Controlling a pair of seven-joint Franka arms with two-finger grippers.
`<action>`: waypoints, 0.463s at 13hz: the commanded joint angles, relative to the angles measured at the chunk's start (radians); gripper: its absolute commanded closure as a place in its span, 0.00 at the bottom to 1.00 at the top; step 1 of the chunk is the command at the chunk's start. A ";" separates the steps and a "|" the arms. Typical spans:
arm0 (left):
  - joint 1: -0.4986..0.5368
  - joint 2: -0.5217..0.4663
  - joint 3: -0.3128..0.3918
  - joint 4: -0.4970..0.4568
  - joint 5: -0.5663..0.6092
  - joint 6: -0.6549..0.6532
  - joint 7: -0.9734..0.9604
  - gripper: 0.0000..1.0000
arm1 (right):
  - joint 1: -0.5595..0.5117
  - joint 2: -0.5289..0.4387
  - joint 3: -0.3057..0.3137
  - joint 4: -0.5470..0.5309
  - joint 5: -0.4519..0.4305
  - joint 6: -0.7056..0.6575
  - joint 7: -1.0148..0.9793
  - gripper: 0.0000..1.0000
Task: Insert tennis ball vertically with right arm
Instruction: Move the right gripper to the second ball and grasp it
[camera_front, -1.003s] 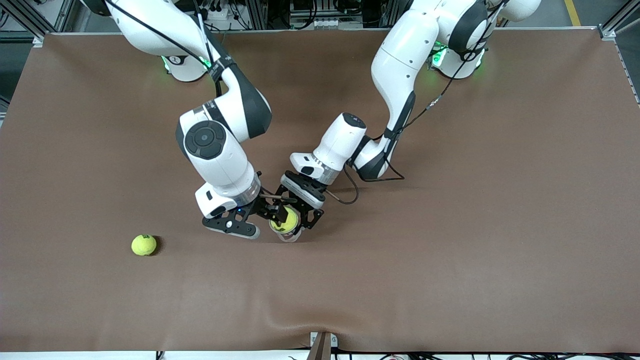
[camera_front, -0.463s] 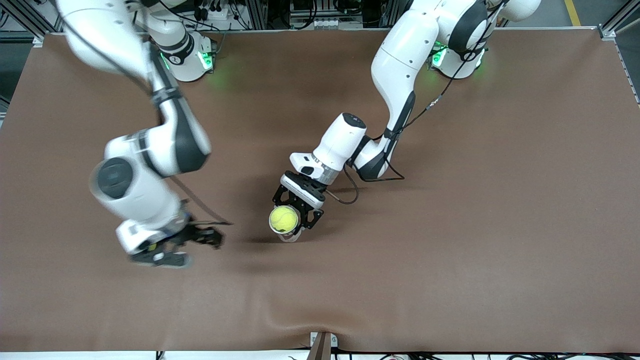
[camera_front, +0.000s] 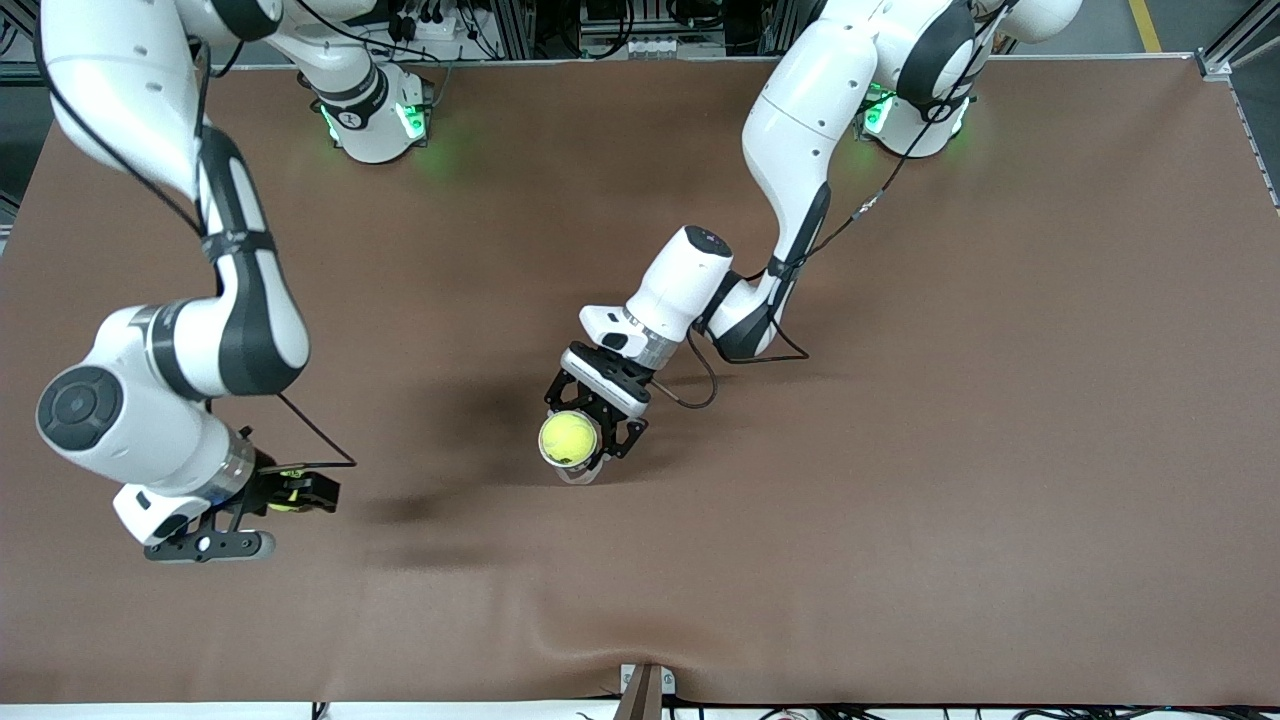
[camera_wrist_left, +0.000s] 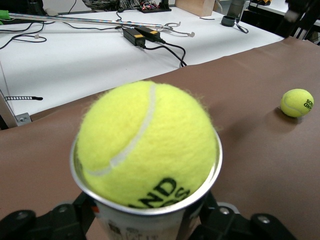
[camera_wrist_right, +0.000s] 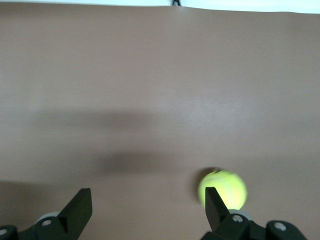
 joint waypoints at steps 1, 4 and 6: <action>-0.013 0.028 0.016 0.022 -0.013 0.007 0.005 0.17 | -0.076 0.072 0.017 0.013 0.001 0.054 -0.117 0.00; -0.013 0.026 0.016 0.024 -0.013 0.007 0.005 0.16 | -0.115 0.113 0.018 0.012 0.010 0.068 -0.148 0.00; -0.013 0.026 0.016 0.024 -0.013 0.007 0.005 0.16 | -0.126 0.133 0.020 -0.003 0.015 0.066 -0.153 0.00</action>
